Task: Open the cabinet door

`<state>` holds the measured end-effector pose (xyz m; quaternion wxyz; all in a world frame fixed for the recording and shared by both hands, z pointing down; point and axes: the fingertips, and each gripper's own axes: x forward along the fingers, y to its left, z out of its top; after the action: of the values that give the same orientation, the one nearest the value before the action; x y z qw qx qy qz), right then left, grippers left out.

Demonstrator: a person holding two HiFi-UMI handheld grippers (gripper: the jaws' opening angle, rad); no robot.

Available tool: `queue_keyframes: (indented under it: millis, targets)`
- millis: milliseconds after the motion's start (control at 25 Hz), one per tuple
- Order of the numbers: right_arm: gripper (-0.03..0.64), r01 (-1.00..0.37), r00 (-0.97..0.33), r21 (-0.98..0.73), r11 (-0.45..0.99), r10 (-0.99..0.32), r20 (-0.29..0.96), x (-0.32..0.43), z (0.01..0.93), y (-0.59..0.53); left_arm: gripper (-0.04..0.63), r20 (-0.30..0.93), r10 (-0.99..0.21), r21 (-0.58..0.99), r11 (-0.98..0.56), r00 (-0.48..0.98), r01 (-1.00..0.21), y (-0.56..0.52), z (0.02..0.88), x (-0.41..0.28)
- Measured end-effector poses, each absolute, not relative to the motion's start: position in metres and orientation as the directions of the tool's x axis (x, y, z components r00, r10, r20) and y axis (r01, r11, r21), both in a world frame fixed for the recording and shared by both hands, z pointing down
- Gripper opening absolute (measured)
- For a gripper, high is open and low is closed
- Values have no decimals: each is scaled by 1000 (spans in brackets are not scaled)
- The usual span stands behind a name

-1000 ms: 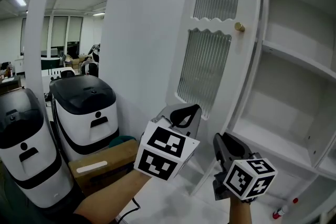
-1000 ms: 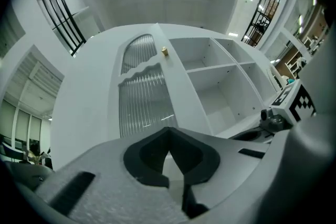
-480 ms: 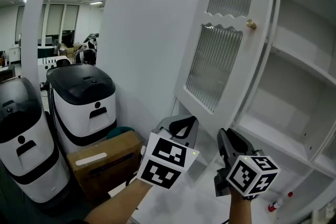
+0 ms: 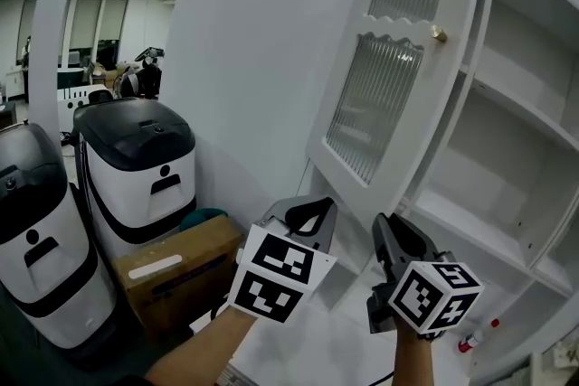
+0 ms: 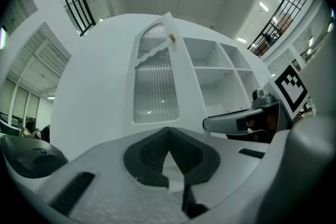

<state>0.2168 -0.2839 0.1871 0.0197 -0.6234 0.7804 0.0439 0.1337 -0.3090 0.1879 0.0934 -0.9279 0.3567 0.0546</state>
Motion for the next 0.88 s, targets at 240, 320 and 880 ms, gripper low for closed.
queue_keyframes:
  millis: [240, 320, 880]
  targets:
    - [69, -975, -219, 62, 214, -972, -82, 189, 188, -280, 11, -177, -637, -123, -742, 750, -659, -306, 190, 114]
    - [69, -974, -222, 65, 218, -972, -82, 183, 188, -278, 11, -178, -637, -121, -742, 750, -659, -305, 191, 110]
    - [69, -967, -251, 69, 246, -963, -96, 145, 188, -275, 11, -189, -667, -90, -719, 720, -690, -307, 194, 77]
